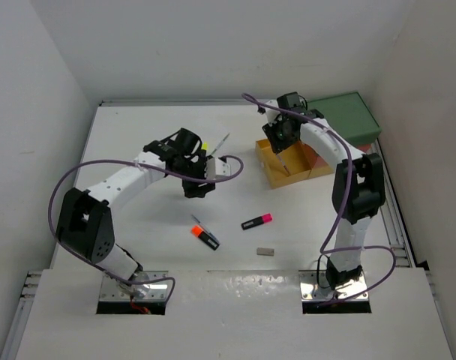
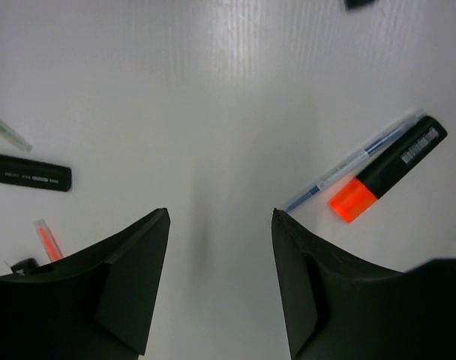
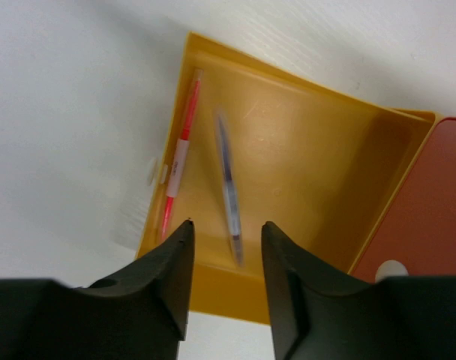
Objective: Sort the stationery into containers
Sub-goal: Place the pen in the drawer, then pick up the pen from the center of the board.
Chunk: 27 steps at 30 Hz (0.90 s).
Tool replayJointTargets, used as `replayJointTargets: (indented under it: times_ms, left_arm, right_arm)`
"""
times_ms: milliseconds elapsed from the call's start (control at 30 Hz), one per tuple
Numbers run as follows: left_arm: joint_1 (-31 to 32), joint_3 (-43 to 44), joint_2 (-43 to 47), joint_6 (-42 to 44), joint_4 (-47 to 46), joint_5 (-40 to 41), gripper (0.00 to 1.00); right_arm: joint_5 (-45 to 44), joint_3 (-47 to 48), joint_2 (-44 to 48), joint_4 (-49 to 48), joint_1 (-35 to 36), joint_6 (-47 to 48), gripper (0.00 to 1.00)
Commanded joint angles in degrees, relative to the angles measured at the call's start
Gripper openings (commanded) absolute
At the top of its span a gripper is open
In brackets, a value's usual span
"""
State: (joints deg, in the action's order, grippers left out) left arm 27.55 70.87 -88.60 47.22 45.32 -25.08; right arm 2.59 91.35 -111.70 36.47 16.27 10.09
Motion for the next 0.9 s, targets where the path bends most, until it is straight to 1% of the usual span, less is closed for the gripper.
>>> replayJointTargets:
  times_ms: [0,100,133,200,300,367,467,600,867]
  left_arm:
    - [2.1,-2.1,2.9,8.6,-0.7,0.8,0.63]
    - [3.0,-4.2,3.1,11.6,-2.0,0.8,0.62]
    - [3.5,-4.9,2.9,13.0,-2.5,0.7,0.62]
    - [4.3,-5.7,2.0,14.6,-2.7,0.9,0.61]
    - [5.9,-7.2,1.0,18.0,-3.1,1.6,0.56]
    - [6.7,-8.7,0.6,17.9,-5.4,2.1,0.48]
    - [8.5,-9.8,-0.6,18.5,-6.4,2.6,0.42]
    - [10.1,-10.2,-2.4,20.7,-4.8,2.3,0.41]
    - [10.4,-14.6,-0.7,22.9,-2.7,2.6,0.41]
  right_arm:
    - [-2.4,0.4,-0.5,-0.7,0.3,-0.7,0.42]
    - [-2.4,4.3,-0.5,2.2,0.4,-3.7,0.52]
    - [-1.9,6.2,0.2,2.7,0.4,-4.5,0.53]
    - [-0.9,7.7,1.0,4.6,0.5,-6.5,0.53]
    - [1.7,9.3,4.1,6.6,0.3,-8.8,0.53]
    - [3.7,8.5,7.4,6.7,0.3,-9.6,0.53]
    - [5.2,5.9,11.0,6.4,0.3,-11.5,0.53]
    - [6.2,4.2,12.9,7.7,-0.1,-11.5,0.53]
    - [9.0,3.0,13.3,9.1,-1.9,-12.3,0.53]
